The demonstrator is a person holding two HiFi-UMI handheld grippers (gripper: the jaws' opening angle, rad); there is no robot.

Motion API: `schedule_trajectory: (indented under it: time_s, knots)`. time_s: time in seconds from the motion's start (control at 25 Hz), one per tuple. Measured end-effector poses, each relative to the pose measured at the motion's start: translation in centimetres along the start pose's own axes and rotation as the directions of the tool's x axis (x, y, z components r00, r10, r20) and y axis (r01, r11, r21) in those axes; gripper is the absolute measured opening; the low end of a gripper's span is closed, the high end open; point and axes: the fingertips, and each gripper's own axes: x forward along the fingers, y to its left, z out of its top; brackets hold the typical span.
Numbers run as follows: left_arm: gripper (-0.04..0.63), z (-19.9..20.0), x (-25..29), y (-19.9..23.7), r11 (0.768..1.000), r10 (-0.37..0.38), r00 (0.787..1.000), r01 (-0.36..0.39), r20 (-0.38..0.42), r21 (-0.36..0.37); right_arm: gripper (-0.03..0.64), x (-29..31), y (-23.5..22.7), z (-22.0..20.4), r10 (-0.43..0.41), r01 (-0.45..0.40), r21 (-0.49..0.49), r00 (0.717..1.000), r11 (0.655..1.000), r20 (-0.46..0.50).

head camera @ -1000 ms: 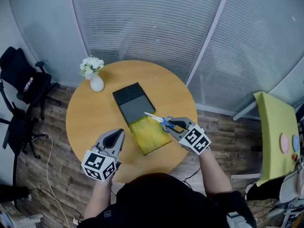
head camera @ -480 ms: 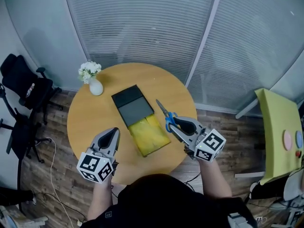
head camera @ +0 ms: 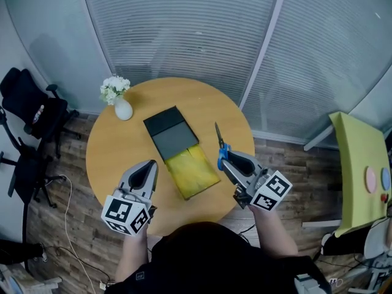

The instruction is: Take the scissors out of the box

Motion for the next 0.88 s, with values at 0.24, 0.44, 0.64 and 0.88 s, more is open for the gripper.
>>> schedule_trajectory:
  time_s: [0.24, 0.44, 0.64, 0.88]
  knots:
    - [0.014, -0.2, 0.0, -0.1, 1.000, -0.004, 1.000, 0.004, -0.002, -0.001, 0.098, 0.4, 1.0, 0.0, 0.012, -0.012, -0.024, 1.000, 1.000, -0.007]
    - [0.014, -0.4, -0.3, 0.1, 1.000, 0.001, 1.000, -0.001, -0.003, -0.003, 0.097, 0.2, 1.1, 0.8, -0.017, 0.018, -0.083, 1.000, 0.996, 0.011]
    - [0.014, -0.5, -0.4, -0.4, 1.000, -0.009, 1.000, 0.009, -0.004, -0.006, 0.097, 0.0, 1.3, 0.8, -0.027, 0.029, -0.097, 1.000, 0.995, 0.012]
    - [0.014, -0.8, -0.4, -0.9, 1.000, -0.023, 1.000, 0.023, -0.009, -0.012, 0.097, 0.1, 1.4, 0.5, -0.028, 0.028, -0.093, 1.000, 0.995, 0.006]
